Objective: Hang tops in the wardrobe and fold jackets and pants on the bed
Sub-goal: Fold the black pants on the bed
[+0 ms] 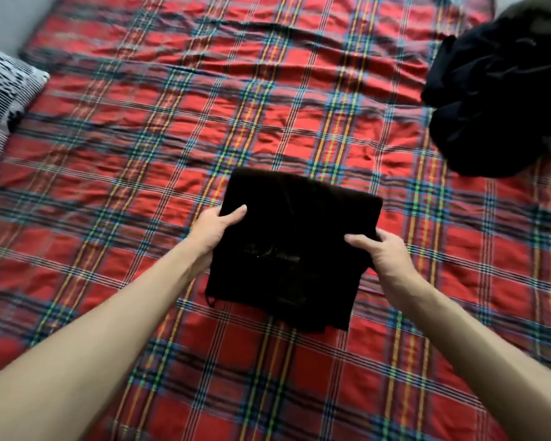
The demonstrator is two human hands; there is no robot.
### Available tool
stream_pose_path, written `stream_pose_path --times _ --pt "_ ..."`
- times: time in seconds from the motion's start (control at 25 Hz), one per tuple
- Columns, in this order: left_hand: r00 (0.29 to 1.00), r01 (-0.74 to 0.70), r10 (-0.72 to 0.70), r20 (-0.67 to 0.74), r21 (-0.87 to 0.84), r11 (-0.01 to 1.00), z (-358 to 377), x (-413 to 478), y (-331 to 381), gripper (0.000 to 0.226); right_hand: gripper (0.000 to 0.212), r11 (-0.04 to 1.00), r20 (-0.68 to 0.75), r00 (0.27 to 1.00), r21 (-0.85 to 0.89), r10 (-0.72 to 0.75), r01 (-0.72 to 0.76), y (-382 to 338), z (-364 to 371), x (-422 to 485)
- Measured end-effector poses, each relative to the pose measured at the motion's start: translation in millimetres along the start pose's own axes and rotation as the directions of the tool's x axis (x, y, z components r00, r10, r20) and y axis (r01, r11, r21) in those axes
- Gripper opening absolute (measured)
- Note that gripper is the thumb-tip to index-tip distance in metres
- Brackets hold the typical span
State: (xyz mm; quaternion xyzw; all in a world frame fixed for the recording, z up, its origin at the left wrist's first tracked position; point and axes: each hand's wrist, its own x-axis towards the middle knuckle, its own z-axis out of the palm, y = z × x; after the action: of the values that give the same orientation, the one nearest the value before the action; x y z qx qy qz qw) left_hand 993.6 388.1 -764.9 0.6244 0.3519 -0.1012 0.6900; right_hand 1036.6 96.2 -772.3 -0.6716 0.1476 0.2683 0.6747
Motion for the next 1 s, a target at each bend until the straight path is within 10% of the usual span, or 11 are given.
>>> stream_pose_path --times 0.24,0.44,0.56,0.72,1.0 --pt "0.941 -0.339 0.337 -0.039 -0.061 0.939 -24 -98 29 0.029 0.036 0.875 0.202 0.874 -0.116 -0.442 0.469 -64 -7 -68" --pt "0.963 -0.173 -0.036 0.267 0.717 0.676 -78 -132 -128 0.062 0.047 0.333 0.571 0.774 -0.699 -0.275 0.633 67 -72 -97" --pt "1.0 0.019 -0.007 -0.026 0.507 0.861 -54 -123 -152 0.064 0.016 0.551 0.288 0.942 -0.765 -0.171 0.334 100 -50 -82" --pt "0.959 0.208 -0.161 -0.232 0.196 0.958 -17 -89 -143 0.084 0.058 0.877 -0.051 0.998 -0.477 0.037 -0.057 98 -2 -63" --pt "0.95 0.263 -0.146 -0.277 0.456 0.85 -7 -64 -134 0.068 0.072 0.831 -0.133 0.965 -0.491 0.224 -0.261 100 2 -45"
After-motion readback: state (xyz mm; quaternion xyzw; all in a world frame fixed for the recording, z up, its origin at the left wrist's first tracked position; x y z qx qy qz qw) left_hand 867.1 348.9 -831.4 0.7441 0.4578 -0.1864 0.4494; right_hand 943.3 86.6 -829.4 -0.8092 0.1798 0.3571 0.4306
